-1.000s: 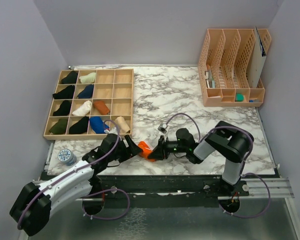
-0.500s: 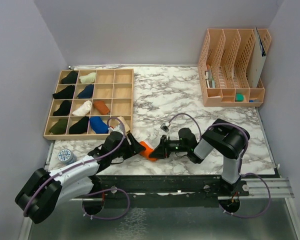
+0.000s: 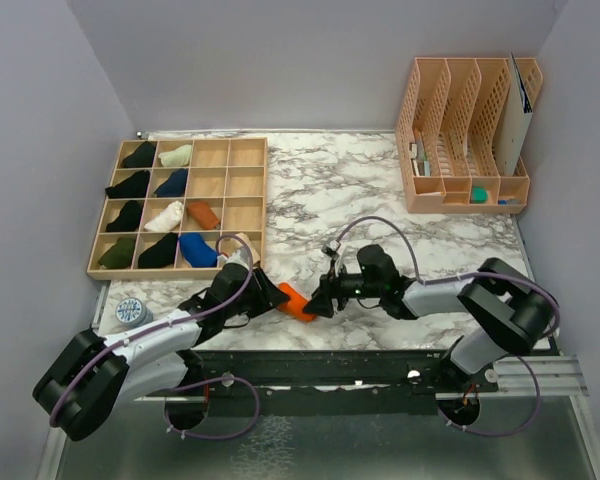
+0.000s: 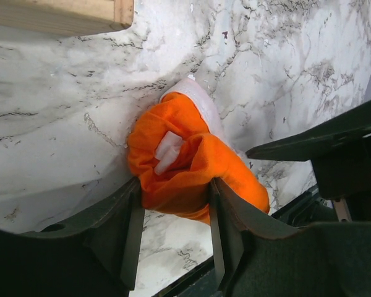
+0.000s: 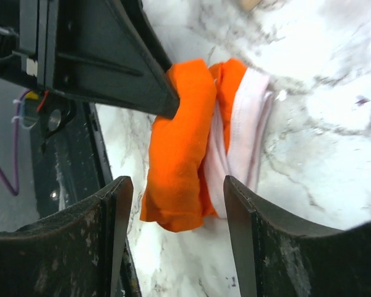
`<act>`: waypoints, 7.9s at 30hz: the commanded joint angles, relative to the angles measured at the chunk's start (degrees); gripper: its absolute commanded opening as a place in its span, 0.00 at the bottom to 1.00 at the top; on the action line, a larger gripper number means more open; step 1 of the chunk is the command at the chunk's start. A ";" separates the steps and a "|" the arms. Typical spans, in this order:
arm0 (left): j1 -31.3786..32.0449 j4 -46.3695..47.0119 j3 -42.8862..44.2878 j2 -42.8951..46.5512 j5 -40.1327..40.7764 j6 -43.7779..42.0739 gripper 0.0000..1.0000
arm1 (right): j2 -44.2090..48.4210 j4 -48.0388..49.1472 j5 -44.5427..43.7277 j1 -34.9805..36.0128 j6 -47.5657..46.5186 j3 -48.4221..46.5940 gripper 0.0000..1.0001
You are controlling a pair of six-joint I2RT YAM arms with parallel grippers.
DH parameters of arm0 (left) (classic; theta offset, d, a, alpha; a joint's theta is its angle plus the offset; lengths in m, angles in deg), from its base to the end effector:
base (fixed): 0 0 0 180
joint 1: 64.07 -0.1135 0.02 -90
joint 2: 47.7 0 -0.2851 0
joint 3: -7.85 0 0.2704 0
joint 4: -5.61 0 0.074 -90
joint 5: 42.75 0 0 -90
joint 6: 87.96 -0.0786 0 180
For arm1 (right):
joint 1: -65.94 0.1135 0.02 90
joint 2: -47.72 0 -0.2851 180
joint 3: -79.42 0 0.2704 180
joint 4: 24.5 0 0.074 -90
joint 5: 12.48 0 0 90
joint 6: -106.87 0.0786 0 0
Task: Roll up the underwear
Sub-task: Roll the underwear to the center of the board, then pick up the underwear from the center of the board, then place the underwear in the storage box.
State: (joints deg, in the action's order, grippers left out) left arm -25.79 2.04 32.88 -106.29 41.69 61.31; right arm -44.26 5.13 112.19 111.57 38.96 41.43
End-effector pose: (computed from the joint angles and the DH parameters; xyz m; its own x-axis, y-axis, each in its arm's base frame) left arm 0.1665 -0.1411 0.1155 -0.8243 -0.4394 -0.3571 -0.0612 0.6962 -0.7152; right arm 0.1884 0.2565 0.1225 -0.6246 -0.1962 -0.7559 -0.7721 0.3005 0.5600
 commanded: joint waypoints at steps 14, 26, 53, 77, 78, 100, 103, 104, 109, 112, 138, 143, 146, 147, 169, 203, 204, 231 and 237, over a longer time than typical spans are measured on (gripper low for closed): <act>0.23 -15.93 7.43 -6.19 2.58 -3.11 0.47 | 17.72 -22.46 -38.51 21.24 -39.62 -4.80 0.62; 0.30 -16.64 8.76 -8.46 1.18 -2.73 0.47 | 2.83 -15.72 -44.13 25.52 -45.80 -6.84 0.59; -1.70 -8.33 2.58 9.27 -5.40 4.36 0.80 | -2.08 -7.57 -13.90 13.06 -13.03 1.00 0.27; 5.20 8.73 3.96 -12.36 1.61 7.09 0.74 | -18.05 30.81 3.81 -1.75 13.31 8.91 0.27; 5.63 9.50 3.85 -13.00 1.98 7.38 0.74 | -19.58 34.21 4.53 -2.26 15.12 9.35 0.27; 9.22 12.89 5.07 -24.65 6.64 10.51 0.53 | -34.93 57.73 3.23 -4.31 31.17 12.13 0.31; 9.48 12.89 6.18 -26.66 6.23 8.93 0.44 | -34.49 57.74 3.20 -4.34 30.89 12.48 0.37; 9.52 12.83 6.55 -27.27 5.90 8.41 0.39 | -34.10 57.78 3.25 -4.38 30.71 12.57 0.39; 9.54 12.16 8.17 -27.78 5.65 5.93 0.18 | -29.28 56.86 2.81 -4.36 28.31 14.75 0.56; 9.55 9.85 9.67 -25.64 5.60 3.96 0.08 | -23.62 53.20 2.89 -4.40 26.11 16.38 0.60; -14.80 -16.31 34.70 -9.16 -5.78 -11.66 0.00 | 39.45 -27.19 -27.68 -4.41 4.10 7.82 0.68; -24.98 -13.74 38.37 -15.89 -10.86 -12.10 0.00 | 37.03 -27.32 -23.24 -4.41 4.97 6.23 0.68; -29.23 -9.90 39.01 -20.47 -12.13 -11.76 0.00 | 36.24 -28.61 -21.64 -4.41 4.91 5.12 0.68; -30.14 -8.90 39.37 -22.17 -12.57 -11.77 0.00 | 36.23 -28.93 -21.26 -4.41 4.82 4.94 0.68; -35.17 3.51 43.96 -43.22 -12.93 -10.72 0.00 | 40.34 -30.98 -19.06 -4.41 6.79 10.94 0.68; -35.79 3.95 32.57 -41.31 -2.81 -2.83 0.00 | 34.90 -29.51 -17.46 -4.40 5.47 8.08 0.68; -35.57 2.24 33.61 -41.77 -2.60 -3.83 0.00 | 34.63 -29.43 -17.33 -4.40 5.51 8.04 0.68; -33.89 -16.22 46.39 -47.76 1.16 -9.85 0.44 | 36.00 -29.22 -17.81 -4.41 6.18 9.14 0.68; -33.89 -17.38 47.04 -45.15 1.51 -9.40 0.61 | 35.65 -29.81 -17.74 -4.41 5.78 8.27 0.68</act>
State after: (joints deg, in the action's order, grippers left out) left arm -58.44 -6.57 80.72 -152.32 37.91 52.08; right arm -8.88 -24.53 93.68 107.02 45.30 50.72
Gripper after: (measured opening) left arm 0.536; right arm 0.680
